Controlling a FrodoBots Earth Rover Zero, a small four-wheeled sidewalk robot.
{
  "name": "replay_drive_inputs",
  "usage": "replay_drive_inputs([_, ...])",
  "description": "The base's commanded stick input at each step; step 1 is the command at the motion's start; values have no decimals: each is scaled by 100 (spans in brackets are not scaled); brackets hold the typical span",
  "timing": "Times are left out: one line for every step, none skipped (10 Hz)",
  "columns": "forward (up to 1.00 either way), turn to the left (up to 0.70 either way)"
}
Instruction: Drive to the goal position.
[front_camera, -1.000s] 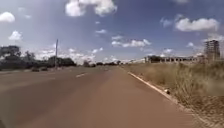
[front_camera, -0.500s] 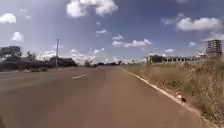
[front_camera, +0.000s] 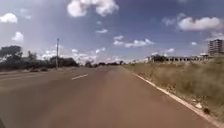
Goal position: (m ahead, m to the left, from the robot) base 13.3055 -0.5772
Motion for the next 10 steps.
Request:
replay_drive_inputs([100,2])
replay_drive_inputs([100,2])
replay_drive_inputs([100,2])
replay_drive_inputs([100,2])
replay_drive_inputs([100,2])
replay_drive_inputs([100,2])
replay_drive_inputs([100,0])
replay_drive_inputs([100,-25])
replay_drive_inputs([100,-21])
replay_drive_inputs([100,2])
